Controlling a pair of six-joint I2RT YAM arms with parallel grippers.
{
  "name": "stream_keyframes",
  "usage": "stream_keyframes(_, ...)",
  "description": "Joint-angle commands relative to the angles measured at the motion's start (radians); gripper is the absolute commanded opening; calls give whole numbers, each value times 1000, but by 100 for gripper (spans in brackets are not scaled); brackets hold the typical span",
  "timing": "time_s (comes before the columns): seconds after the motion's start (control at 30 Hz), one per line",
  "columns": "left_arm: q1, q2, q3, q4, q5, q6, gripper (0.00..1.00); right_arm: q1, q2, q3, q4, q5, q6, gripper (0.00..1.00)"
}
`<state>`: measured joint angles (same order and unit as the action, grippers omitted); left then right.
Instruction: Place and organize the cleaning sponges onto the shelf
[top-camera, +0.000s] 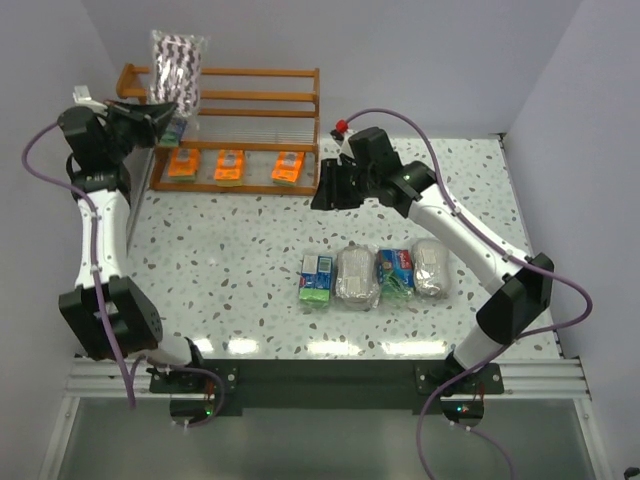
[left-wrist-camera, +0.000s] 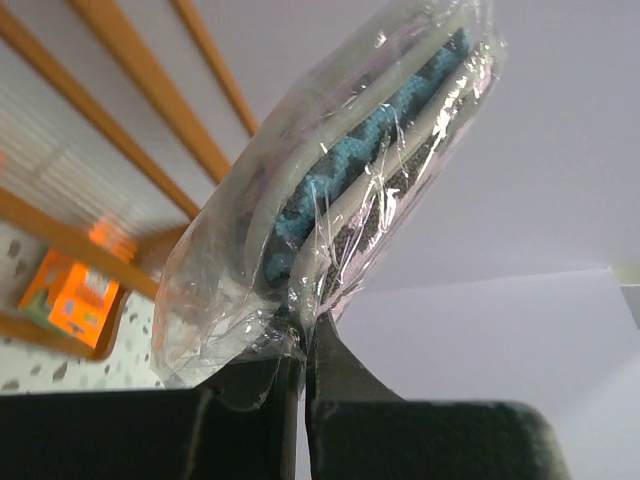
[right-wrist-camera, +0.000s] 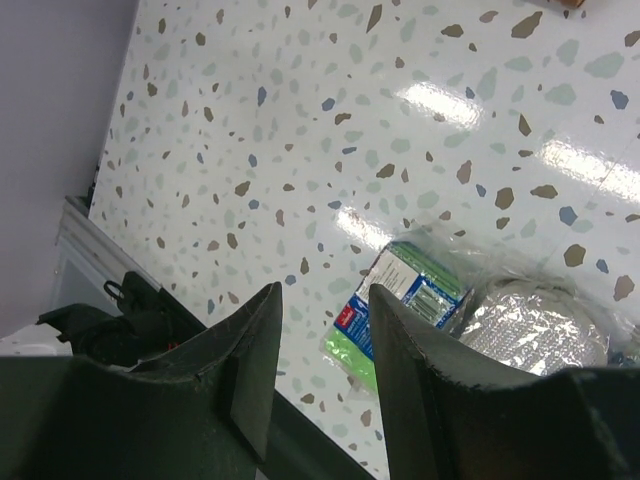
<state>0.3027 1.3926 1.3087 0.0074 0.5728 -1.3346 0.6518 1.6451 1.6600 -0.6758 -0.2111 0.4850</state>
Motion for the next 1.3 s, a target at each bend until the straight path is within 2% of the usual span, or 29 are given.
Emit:
stream_keyframes(0.0,53,146,238,85,120,-49,0,-1,-59,-25,13,15,-10,44)
stream_keyframes(0.13,73,336,444,73,148,-130,0,-4,-93,-77,56,16,4,44)
stream_keyframes(0.3,111,417,497,92,150,-242,0,-4,-134,-131,81,29,15,44)
stream_keyframes(0.57,141,571,679,-7,154,-252,0,-7,-142,-161,88,30,13,44)
stream_keyframes(0.63,142,617,719,-81,167,-253,0,-7,-142,-158,87,29,10,44)
stream_keyframes(1.0,141,638,712,-142,148,-228,0,-12,-128,-144,79,18,4,45)
stream_keyframes(1.17,138,661,716,-109,153,-253,13,-14,-125,-138,76,19,1,46)
stream_keyframes(1.27,139,655,704,-98,151,-255,26,-14,-125,-137,70,21,0,47)
